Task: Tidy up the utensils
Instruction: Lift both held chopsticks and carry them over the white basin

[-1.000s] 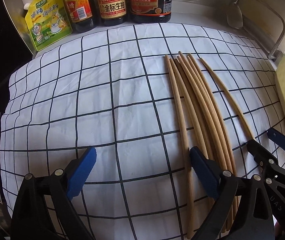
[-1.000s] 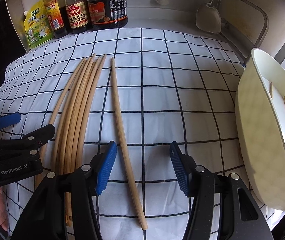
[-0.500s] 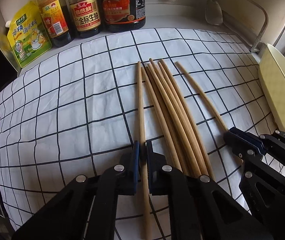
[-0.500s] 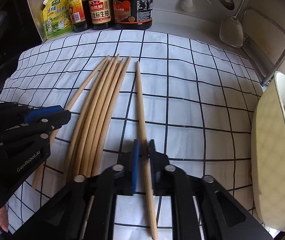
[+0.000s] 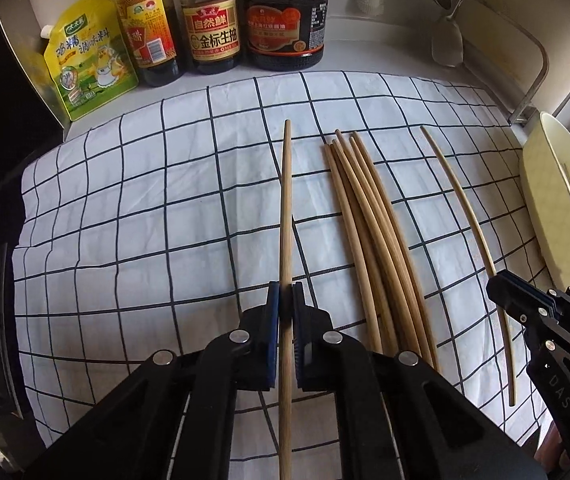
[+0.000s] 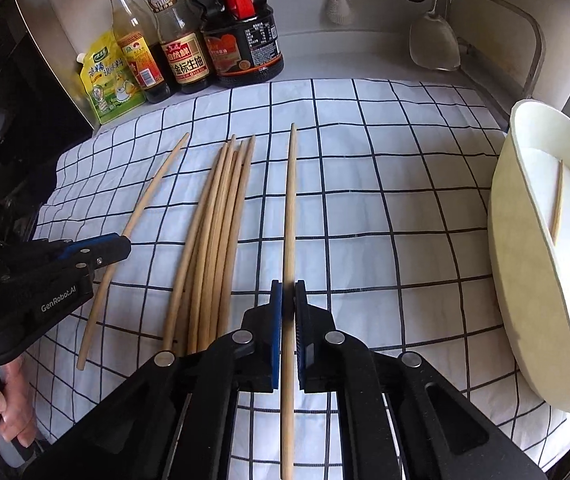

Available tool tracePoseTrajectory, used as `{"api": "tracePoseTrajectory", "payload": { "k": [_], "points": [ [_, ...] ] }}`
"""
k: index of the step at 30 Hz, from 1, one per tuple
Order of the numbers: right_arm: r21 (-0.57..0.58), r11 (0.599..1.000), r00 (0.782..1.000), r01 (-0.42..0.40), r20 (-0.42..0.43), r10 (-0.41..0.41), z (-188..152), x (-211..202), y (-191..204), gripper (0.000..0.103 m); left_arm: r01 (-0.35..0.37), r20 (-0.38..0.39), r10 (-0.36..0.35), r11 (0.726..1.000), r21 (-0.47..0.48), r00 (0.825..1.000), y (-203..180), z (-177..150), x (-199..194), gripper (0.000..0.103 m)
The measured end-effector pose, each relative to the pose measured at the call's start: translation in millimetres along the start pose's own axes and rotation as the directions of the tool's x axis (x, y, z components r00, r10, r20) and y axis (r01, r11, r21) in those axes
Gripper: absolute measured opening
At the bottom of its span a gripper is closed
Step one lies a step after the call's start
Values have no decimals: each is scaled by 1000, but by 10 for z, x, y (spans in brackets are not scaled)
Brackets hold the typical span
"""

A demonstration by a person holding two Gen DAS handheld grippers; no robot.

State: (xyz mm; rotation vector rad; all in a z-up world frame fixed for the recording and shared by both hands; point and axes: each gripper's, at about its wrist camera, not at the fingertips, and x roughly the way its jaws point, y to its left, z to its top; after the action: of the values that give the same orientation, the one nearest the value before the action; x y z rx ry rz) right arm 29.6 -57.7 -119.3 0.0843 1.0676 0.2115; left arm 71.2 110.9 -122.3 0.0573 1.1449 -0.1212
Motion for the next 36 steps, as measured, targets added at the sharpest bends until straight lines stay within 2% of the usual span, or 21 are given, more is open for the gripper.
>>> {"api": "tracePoseTrajectory", "payload": {
  "k": [8, 20, 27, 36],
  "points": [
    [20, 999, 997, -37, 68, 35, -49, -538, -117, 6, 13, 53, -14, 1000, 13, 999, -155, 128, -393, 7],
    [119, 993, 987, 22, 158, -41, -31, -1157, -838, 6, 103, 128, -120, 986, 127, 985, -1066, 377, -764, 7],
    [219, 973, 976, 66, 191, -109, -47, -1356, -1415, 6, 166, 137, -199, 961, 220, 970, -1728, 548, -860, 7],
    [357, 927, 962, 111, 196, -191, -140, -1462, -2159, 6, 214, 138, -282, 902, 374, 949, -2597, 767, -910, 7]
  ]
}}
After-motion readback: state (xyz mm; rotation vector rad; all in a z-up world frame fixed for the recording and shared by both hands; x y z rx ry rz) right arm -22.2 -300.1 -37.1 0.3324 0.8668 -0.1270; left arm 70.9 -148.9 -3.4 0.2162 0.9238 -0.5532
